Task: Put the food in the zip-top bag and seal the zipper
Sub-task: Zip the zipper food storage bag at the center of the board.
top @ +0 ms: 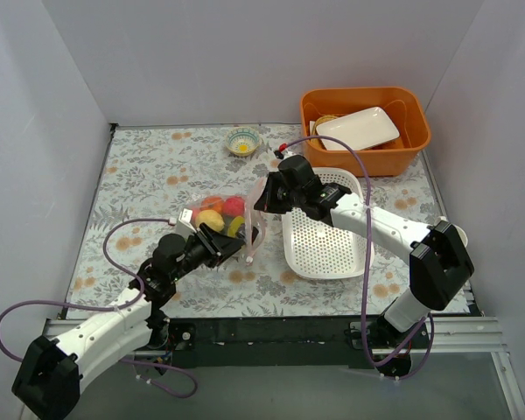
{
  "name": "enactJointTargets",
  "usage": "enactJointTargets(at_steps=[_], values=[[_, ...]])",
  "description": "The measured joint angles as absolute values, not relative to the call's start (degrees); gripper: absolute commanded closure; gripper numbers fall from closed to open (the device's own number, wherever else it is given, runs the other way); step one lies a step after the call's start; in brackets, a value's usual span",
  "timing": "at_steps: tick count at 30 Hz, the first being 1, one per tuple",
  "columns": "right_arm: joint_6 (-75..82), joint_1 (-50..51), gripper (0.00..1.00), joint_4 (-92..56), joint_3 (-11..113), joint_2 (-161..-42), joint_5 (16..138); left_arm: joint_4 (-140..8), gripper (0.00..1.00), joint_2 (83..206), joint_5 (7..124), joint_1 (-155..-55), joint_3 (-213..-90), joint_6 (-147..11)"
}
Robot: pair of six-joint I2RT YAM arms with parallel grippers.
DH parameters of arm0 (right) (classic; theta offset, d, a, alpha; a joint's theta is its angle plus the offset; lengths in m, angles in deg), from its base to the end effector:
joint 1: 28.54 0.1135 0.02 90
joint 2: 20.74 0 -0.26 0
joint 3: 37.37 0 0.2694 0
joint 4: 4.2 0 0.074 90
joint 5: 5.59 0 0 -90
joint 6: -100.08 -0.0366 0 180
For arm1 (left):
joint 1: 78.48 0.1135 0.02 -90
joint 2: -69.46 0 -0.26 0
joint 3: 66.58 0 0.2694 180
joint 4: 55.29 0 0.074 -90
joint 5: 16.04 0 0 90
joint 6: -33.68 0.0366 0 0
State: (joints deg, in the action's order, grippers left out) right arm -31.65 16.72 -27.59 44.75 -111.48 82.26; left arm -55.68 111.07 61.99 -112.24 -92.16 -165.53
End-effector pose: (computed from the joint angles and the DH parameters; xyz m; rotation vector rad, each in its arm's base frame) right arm 0.2690 0.2734 0.2745 -0.0938 2.2741 0.8991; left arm 0.1536 -0.1118 0.1807 -1.2871 1.9638 -1.7379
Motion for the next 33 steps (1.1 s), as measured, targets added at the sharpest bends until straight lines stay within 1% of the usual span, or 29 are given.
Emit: enactJointTargets(at_steps=[5,12,20,22,26,27,28,29,30,32,33], values=[[-31.6,16.5,0.99,-27.7,45.0,-111.6,82.0,-55.7,0.67,113.6,60.5,-112.2,-92.2,-162.6],[-31.5,16.5,0.99,-27.7,45.2,-111.7,81.4,-55.8,0.75,113.6,59.5,-112.3,-92.2,-159.1],[-31.5,16.5,0.99,-27.7,45.3,-112.0,81.1,-54.8,0.90,114.4,57.5,-112.3,-92.2,-157.3],[-31.5,16.5,0.99,-27.7,45.3,-112.0,81.1,-54.2,1.00,114.9,56.9,-112.3,-92.2,-156.9],[-31.5,16.5,0.99,-27.7,45.3,-112.0,80.8,-53.5,1.00,115.8,56.3,-112.3,-92.4,-156.3],[-31.5,16.5,0.96,-27.7,45.3,-112.0,80.8,-53.5,1.00,116.0,56.2,-112.3,-92.5,-156.2],[-31.5,16.5,0.91,-27.7,45.3,-112.0,80.8,-53.5,1.00,116.2,56.1,-112.3,-92.7,-156.2],[-31.4,16.5,0.81,-27.7,45.3,-112.0,80.7,-53.5,1.00,116.3,56.1,-112.3,-92.8,-156.2],[-31.3,16.5,0.74,-27.7,45.3,-112.0,80.7,-53.7,1.00,116.3,56.1,-112.3,-93.0,-156.1],[-31.0,16.4,0.49,-28.7,45.7,-112.0,80.8,-54.2,1.00,116.3,56.2,-112.3,-93.8,-156.0],[-30.8,16.2,0.45,-29.6,46.1,-112.0,81.1,-54.5,1.00,116.3,56.3,-112.3,-94.3,-155.9]])
